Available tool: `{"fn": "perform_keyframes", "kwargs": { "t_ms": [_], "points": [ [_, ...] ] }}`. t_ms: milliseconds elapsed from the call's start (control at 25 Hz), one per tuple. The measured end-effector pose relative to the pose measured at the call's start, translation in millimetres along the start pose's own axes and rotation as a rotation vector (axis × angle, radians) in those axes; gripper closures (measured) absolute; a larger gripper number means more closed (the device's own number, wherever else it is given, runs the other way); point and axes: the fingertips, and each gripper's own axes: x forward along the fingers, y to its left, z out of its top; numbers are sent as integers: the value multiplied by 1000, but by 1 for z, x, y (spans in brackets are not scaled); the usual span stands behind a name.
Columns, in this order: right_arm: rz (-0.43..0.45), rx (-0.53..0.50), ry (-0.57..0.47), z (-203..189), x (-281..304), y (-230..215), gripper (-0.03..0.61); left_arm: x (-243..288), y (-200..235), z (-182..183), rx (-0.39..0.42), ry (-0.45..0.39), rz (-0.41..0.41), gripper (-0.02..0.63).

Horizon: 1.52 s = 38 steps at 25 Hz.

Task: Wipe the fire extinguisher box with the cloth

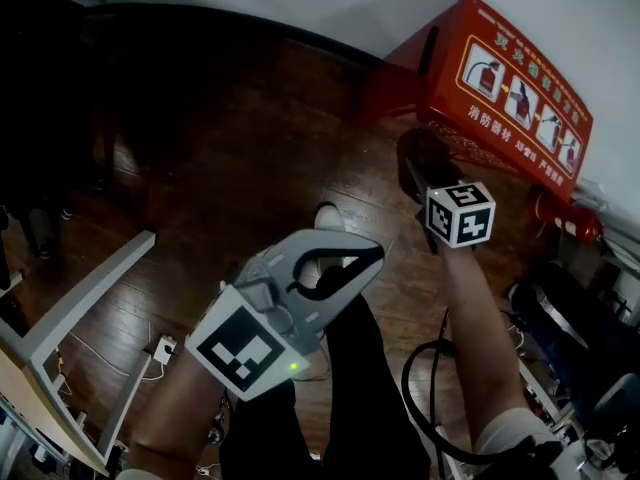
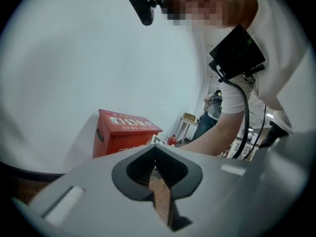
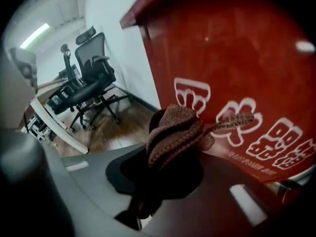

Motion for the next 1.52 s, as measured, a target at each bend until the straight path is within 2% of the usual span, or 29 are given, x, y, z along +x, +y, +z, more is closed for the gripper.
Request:
{"fn": "perform_keyframes", "kwargs": {
  "t_ms": [160, 320, 480, 760, 960, 1120, 1200, 1400, 1480, 1520],
  "points": [
    [-3, 43, -90, 39, -23, 13, 526, -9, -13, 19, 5, -14, -7, 614],
    [-19, 60, -81, 42, 6, 0, 526, -12, -14, 25, 11, -48, 1, 614],
    [-11, 95, -35, 14, 56, -16, 526, -9, -2, 8, -9, -67, 34, 614],
    [3, 157, 98, -57, 150, -47, 526, -5, 33, -29, -55, -71, 101, 614],
    [18, 185, 157, -75, 172, -54, 526, -9, 40, -41, -76, -87, 130, 614],
    [50, 151, 147, -61, 150, -23, 527, -23, 37, -40, -67, -69, 161, 614],
    [71, 121, 125, -44, 122, -2, 526, -31, 29, -28, -43, -54, 165, 614],
    [147, 71, 68, 11, 34, 65, 527, -73, 6, 30, 16, -66, 168, 614],
    [181, 4, 58, 42, -5, 91, 526, -92, -1, 55, 70, -76, 185, 614],
    [196, -62, 63, 58, -26, 103, 526, -101, -4, 68, 104, -78, 199, 614]
  ]
}}
